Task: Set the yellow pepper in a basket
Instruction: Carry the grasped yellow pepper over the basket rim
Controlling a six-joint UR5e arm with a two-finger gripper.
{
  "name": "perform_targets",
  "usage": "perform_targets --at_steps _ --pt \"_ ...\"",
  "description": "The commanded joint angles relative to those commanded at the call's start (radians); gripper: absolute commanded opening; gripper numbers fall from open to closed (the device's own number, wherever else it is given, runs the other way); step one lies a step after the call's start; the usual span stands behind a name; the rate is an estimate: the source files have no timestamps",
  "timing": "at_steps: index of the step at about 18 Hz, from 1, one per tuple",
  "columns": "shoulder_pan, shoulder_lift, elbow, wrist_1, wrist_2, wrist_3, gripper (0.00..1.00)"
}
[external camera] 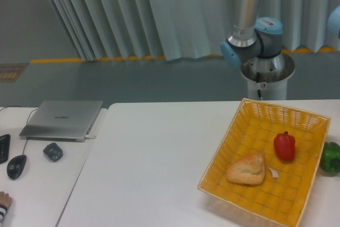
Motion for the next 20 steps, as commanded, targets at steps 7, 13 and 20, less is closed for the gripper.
perform_targets --at_steps 7,13,20 --pt "-0.107 0.087 -0.015 -0.055 -0.041 -0.173 0.00" --pt "-0.209 0.091 -0.023 -0.042 -0.071 -0.362 0.00" --pt "-0.287 -0.058 -0.009 0.198 -0.080 -0.542 0.00"
